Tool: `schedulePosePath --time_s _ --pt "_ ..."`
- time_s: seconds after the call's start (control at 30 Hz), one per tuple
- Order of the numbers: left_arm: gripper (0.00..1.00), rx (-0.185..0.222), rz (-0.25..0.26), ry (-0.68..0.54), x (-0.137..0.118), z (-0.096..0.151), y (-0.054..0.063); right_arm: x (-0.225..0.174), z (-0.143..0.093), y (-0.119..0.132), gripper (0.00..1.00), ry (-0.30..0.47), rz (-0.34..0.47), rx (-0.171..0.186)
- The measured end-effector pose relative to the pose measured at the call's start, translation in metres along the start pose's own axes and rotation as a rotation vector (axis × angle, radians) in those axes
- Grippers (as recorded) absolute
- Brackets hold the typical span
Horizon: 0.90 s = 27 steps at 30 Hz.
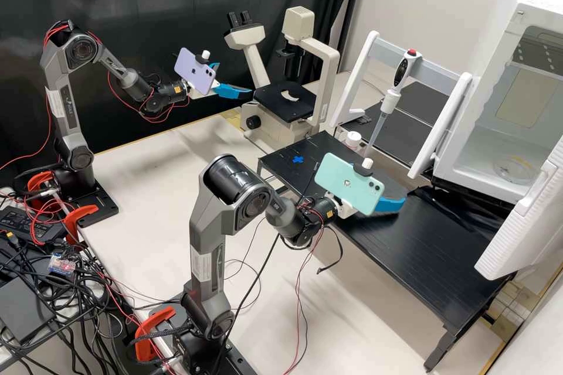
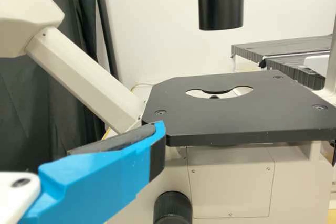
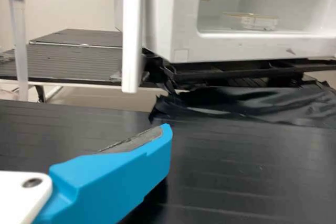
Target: Move the petri dish to the microscope
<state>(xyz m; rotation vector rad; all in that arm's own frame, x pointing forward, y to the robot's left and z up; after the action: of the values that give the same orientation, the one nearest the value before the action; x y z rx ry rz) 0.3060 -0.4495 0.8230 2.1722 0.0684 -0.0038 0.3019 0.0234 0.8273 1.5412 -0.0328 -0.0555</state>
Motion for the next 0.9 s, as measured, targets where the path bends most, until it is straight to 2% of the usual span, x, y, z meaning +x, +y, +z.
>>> schedulePosePath --time_s 0.07,0.1,0.2,0.3,0.43,0.7,0.9 --pt "1.00 0.000 0.000 0.000 0.000 0.000 0.000 -0.002 0.006 0.002 1.00 -0.009 0.000 -0.013" --pt "1.00 0.000 0.000 0.000 0.000 0.000 0.000 -0.005 0.014 0.005 1.00 -0.030 0.005 -0.008" --pt "1.00 0.000 0.000 0.000 0.000 0.000 0.000 -0.009 0.026 0.014 1.00 -0.060 0.043 0.027" --pt "1.00 0.000 0.000 0.000 0.000 0.000 0.000 -0.012 0.040 0.028 1.00 -0.080 0.079 0.039" --pt "1.00 0.000 0.000 0.000 0.000 0.000 0.000 -0.014 0.054 0.046 1.00 -0.123 0.147 0.089" --pt "1.00 0.000 0.000 0.000 0.000 0.000 0.000 0.008 0.066 0.085 1.00 -0.126 0.274 0.091" --pt "1.00 0.000 0.000 0.000 0.000 0.000 0.000 0.036 0.067 0.107 1.00 -0.137 0.315 0.104"
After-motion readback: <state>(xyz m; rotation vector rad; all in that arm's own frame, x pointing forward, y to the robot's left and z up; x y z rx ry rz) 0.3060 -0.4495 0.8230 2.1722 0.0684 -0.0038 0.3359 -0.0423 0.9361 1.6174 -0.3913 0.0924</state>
